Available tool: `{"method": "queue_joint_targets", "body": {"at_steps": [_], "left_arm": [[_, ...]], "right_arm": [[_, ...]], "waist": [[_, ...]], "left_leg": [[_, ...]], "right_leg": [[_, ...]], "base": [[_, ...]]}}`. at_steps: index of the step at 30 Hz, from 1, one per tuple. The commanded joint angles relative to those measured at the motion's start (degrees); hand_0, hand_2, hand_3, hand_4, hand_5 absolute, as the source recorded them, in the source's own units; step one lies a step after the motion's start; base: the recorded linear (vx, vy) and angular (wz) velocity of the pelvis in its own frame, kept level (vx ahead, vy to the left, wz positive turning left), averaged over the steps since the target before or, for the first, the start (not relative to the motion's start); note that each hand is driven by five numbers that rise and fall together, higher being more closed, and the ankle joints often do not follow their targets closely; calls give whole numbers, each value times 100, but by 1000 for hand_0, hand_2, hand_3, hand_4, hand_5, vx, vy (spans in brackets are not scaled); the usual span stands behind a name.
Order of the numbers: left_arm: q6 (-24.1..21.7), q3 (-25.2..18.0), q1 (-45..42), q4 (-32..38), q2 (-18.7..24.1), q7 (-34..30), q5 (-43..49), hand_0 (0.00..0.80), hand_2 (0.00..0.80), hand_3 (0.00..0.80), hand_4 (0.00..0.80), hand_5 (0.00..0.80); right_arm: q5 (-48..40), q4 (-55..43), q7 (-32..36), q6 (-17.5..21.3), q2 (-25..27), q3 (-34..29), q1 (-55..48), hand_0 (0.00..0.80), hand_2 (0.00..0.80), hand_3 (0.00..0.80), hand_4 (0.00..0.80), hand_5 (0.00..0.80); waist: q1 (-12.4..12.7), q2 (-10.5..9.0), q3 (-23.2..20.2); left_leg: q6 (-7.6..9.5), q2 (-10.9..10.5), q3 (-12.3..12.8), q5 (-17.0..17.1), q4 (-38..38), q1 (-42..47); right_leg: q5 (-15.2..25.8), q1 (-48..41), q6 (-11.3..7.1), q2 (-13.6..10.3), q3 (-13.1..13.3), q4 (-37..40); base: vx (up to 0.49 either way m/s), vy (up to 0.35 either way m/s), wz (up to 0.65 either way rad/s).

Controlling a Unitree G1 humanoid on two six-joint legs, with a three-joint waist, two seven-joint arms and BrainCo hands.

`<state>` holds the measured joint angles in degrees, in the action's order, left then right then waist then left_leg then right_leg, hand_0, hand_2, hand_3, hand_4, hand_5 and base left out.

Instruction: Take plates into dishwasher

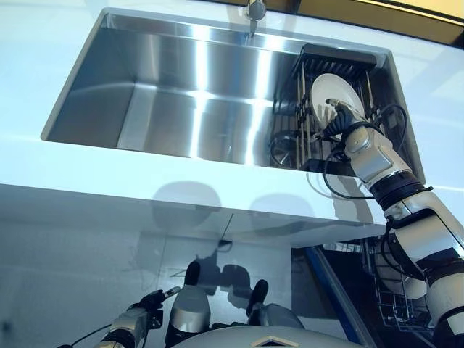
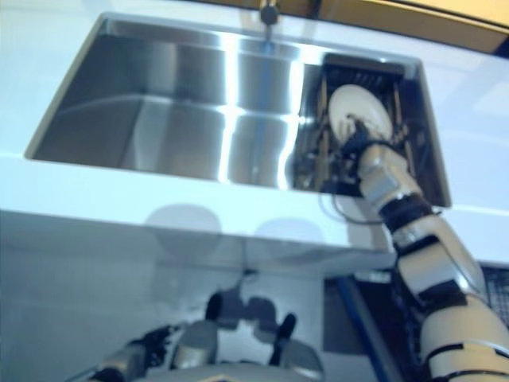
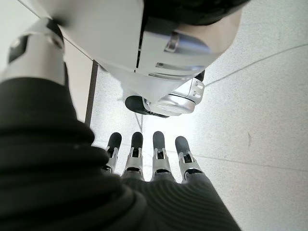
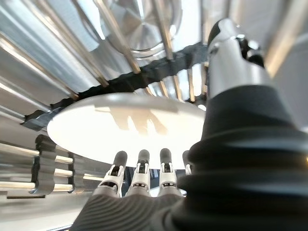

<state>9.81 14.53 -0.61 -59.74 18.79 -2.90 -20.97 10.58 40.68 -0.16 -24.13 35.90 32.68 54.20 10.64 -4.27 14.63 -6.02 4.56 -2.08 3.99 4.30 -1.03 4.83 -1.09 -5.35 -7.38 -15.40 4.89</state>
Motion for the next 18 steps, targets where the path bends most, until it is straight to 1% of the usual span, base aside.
{"method": "queue_joint_targets", "body": {"at_steps": [1,5,9,12,15,18], "left_arm": [[56,368,260,11,44,-83,-5,0,0,0,0,0],[40,372,257,78,47,-51,30,0,0,0,0,0],[93,377,253,122,43,-22,73,0,0,0,0,0],[97,404,240,133,29,-4,24,0,0,0,0,0],[63,447,248,140,36,-72,-41,0,0,0,0,0],[-14,500,264,132,23,-95,-118,0,0,0,0,0]], "right_arm": [[325,177,-258,-77,197,449,919,0,0,0,0,0],[457,78,-364,-134,248,447,878,0,0,0,0,0],[806,-15,-337,-284,254,498,802,0,0,0,0,0],[857,15,-385,-425,218,550,800,0,0,0,0,0],[983,273,-553,-571,177,614,932,0,0,0,0,0],[984,593,-705,-593,125,667,1068,0,0,0,0,0]], "waist": [[166,-74,78],[163,-82,110],[156,-95,93],[169,-69,101],[211,26,148],[254,105,186]], "left_leg": [[347,-214,108,-198,-15,-125],[352,-216,105,-207,-20,-142],[359,-222,98,-217,-22,-126],[365,-228,94,-212,-27,-130],[368,-238,68,-196,-22,-178],[370,-260,34,-171,-10,-261]], "right_leg": [[166,150,-242,-208,79,-68],[162,164,-244,-210,72,-78],[167,170,-254,-211,69,-84],[167,168,-252,-217,77,-83],[173,209,-250,-236,67,-82],[180,281,-244,-239,58,-71]], "base": [[-41,22,3],[-22,6,2],[0,0,0],[0,0,0],[-23,19,0],[-66,29,0]]}}
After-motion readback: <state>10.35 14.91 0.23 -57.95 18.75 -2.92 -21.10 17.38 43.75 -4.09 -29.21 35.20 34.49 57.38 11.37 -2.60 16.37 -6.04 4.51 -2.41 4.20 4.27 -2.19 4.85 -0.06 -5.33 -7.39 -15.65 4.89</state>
